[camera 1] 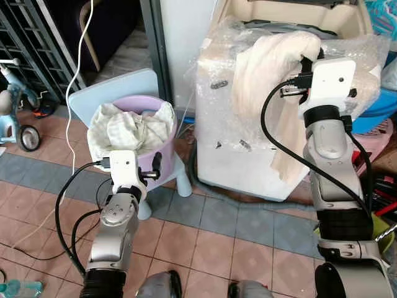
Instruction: Clothes washing
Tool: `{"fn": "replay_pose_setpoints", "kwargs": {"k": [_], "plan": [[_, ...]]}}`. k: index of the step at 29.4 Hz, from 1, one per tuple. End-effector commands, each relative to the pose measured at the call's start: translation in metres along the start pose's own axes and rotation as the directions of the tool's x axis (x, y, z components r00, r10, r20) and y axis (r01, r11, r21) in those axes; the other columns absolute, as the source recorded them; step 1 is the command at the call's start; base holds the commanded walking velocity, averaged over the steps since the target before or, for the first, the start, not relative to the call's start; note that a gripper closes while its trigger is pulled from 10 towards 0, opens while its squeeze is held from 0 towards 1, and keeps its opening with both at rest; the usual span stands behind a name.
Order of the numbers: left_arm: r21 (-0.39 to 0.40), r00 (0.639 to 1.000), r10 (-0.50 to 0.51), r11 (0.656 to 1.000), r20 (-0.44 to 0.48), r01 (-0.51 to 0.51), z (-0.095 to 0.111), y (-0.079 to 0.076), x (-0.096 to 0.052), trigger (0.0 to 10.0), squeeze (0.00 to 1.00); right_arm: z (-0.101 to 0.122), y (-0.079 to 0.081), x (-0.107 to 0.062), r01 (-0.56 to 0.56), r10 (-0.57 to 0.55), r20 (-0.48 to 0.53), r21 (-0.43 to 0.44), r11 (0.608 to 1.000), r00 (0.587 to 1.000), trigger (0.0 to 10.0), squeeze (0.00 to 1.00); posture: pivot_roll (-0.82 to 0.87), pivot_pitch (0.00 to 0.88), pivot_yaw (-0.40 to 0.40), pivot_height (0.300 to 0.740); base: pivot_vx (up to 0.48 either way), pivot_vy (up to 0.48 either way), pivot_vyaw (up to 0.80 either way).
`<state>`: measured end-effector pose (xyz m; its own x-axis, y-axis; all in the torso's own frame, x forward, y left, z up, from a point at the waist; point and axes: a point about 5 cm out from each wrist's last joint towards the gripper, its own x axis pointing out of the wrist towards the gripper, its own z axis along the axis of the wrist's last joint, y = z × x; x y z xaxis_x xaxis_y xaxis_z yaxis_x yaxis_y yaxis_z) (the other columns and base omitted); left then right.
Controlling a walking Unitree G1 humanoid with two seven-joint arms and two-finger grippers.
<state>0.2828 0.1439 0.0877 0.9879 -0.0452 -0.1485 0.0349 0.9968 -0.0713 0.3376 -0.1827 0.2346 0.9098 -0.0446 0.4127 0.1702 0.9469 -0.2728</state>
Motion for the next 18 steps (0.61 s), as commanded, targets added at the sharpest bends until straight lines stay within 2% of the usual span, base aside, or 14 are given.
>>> {"fn": "replay_pose_setpoints", "kwargs": {"k": [1, 9, 11, 14, 15, 16, 18], "plan": [[-0.005, 1.000, 0.010, 1.000, 0.002, -0.010, 0.002, 0.004, 0.000, 10.0, 0.00, 0.013, 0.003, 0.006, -0.011, 0.011, 0.057, 0.004, 1.000, 0.998, 10.0, 0.00, -0.02, 0.105, 0.028, 0.740, 0.480, 0.000, 0.00], [-0.016, 1.000, 0.009, 1.000, -0.010, -0.010, -0.001, 0.002, -0.004, 10.0, 0.00, 0.016, 0.000, 0.012, -0.009, 0.011, 0.092, -0.021, 1.000, 0.996, 10.0, 0.00, -0.01, 0.106, 0.032, 0.740, 0.480, 0.000, 0.00], [-0.016, 1.000, 0.007, 1.000, -0.013, -0.007, 0.000, 0.002, -0.004, 10.0, 0.00, 0.020, 0.000, 0.016, -0.023, 0.028, 0.122, -0.043, 0.999, 0.992, 10.0, 0.00, -0.01, 0.106, 0.032, 0.740, 0.480, 0.000, 0.00], [-0.013, 1.000, 0.002, 1.000, -0.016, -0.002, -0.001, 0.001, -0.004, 10.0, 0.00, 0.025, 0.000, 0.023, -0.042, 0.046, 0.133, -0.032, 0.999, 0.990, 10.0, 0.00, -0.02, 0.106, 0.031, 0.740, 0.480, 0.000, 0.00], [-0.013, 1.000, -0.002, 1.000, -0.021, 0.001, -0.002, 0.000, -0.003, 10.0, 0.00, 0.038, 0.008, 0.030, -0.109, 0.127, 0.185, -0.102, 0.989, 0.974, 10.0, 0.00, -0.02, 0.104, 0.029, 0.740, 0.480, 0.000, 0.00], [-0.014, 1.000, -0.002, 1.000, -0.022, 0.002, -0.002, 0.000, -0.002, 10.0, 0.00, 0.043, 0.010, 0.033, -0.119, 0.141, 0.203, -0.118, 0.986, 0.969, 10.0, 0.00, -0.02, 0.103, 0.030, 0.740, 0.480, 0.000, 0.00], [-0.017, 1.000, -0.004, 1.000, -0.019, 0.003, -0.001, -0.001, -0.001, 10.0, 0.00, 0.053, 0.010, 0.044, -0.120, 0.133, 0.218, -0.071, 0.990, 0.967, 10.0, 0.00, -0.02, 0.100, 0.028, 0.740, 0.480, 0.000, 0.00]]}}
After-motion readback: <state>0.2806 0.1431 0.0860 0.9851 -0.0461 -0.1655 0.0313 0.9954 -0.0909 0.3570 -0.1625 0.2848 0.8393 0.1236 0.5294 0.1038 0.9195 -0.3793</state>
